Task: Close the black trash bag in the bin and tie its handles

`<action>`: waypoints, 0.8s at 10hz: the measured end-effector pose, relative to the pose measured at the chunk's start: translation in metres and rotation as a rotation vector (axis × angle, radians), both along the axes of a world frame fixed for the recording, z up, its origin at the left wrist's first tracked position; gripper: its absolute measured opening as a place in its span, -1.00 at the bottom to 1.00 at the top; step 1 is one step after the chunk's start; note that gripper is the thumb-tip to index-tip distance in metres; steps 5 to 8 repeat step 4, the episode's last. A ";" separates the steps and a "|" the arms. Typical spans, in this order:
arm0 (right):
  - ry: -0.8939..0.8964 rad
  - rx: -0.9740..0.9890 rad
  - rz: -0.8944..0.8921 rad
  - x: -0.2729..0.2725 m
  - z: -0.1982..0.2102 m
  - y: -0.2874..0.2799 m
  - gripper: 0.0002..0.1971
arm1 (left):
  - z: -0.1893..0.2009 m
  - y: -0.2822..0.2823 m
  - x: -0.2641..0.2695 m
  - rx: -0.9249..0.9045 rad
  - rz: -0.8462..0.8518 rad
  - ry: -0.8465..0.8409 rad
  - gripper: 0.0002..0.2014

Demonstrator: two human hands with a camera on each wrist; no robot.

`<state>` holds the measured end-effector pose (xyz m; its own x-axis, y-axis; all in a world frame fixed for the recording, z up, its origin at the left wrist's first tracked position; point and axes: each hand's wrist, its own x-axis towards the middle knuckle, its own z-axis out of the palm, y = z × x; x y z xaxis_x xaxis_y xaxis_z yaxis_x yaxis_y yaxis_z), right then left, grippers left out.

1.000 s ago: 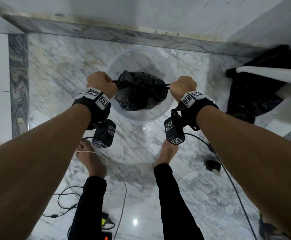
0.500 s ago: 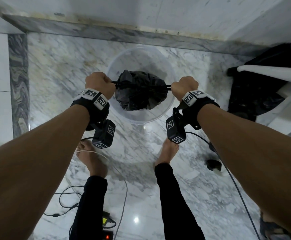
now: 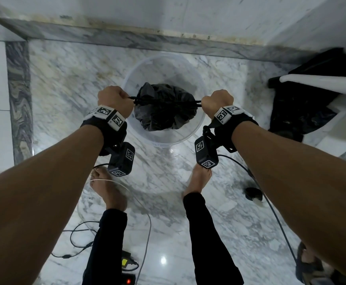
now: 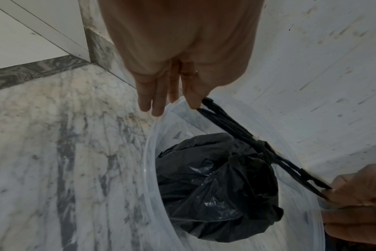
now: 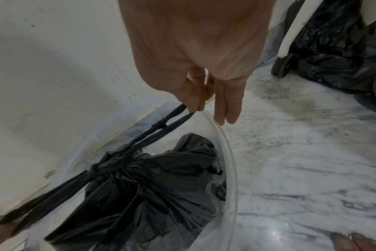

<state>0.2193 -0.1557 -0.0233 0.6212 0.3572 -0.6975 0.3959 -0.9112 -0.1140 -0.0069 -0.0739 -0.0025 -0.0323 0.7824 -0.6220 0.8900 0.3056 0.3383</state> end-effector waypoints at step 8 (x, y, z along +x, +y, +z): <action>0.285 0.092 -0.238 0.005 0.039 -0.014 -0.55 | 0.039 -0.012 -0.023 -0.118 -0.029 -0.171 -0.19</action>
